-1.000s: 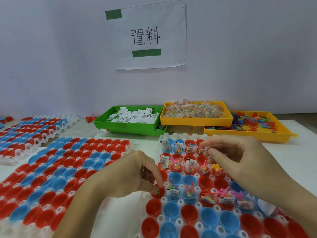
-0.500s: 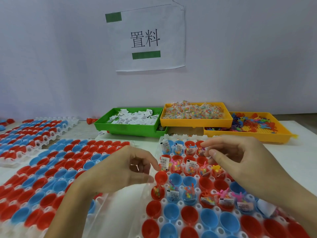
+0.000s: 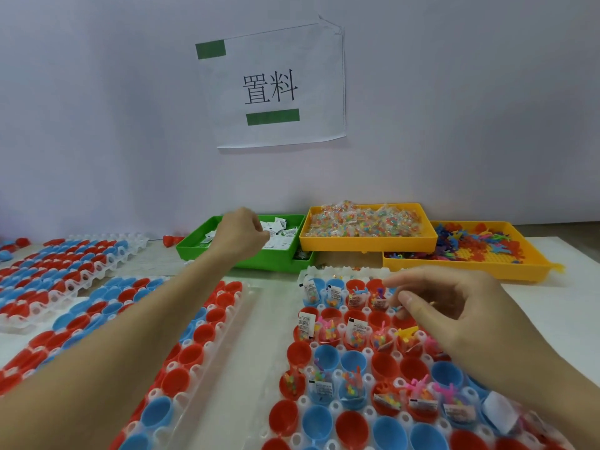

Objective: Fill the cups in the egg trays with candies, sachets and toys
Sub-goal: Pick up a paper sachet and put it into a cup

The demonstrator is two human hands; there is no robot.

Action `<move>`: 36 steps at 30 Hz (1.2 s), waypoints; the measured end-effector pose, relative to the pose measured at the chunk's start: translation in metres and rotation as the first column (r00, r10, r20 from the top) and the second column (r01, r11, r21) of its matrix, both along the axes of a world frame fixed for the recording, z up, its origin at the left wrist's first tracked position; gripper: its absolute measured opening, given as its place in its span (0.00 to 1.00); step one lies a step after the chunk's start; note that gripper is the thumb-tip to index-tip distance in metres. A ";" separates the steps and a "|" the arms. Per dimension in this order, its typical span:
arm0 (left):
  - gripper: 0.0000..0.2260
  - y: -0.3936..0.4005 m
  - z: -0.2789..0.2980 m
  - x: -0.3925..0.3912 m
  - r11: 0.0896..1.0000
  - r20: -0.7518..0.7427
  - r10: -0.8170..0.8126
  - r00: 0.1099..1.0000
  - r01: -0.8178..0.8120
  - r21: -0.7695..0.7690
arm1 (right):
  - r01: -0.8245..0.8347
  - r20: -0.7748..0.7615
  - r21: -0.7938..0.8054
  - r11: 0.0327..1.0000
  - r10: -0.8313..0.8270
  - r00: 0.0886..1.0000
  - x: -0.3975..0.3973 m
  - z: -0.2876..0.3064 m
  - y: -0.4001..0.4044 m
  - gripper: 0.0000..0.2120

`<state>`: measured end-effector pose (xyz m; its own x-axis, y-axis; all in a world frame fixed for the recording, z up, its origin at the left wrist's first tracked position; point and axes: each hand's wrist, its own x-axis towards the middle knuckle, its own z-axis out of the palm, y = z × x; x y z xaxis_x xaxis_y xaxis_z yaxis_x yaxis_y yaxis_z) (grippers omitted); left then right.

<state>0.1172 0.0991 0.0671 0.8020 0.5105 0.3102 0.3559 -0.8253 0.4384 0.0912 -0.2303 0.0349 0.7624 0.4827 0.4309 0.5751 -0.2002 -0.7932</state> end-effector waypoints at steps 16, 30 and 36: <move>0.06 0.029 -0.013 0.045 0.988 -0.201 -0.072 0.977 0.097 0.117 | 0.033 -0.020 -0.009 0.999 -0.033 0.999 0.005 -0.004 0.000 0.11; 0.04 -0.033 0.000 -0.005 0.882 0.384 0.008 0.923 0.175 -0.437 | 0.031 -0.012 -0.008 1.000 -0.031 0.999 0.004 -0.004 0.000 0.13; 0.05 -0.083 -0.006 -0.090 0.789 0.506 -0.171 0.845 0.425 -0.443 | 0.007 0.005 -0.015 1.000 -0.007 1.000 0.002 -0.004 0.000 0.14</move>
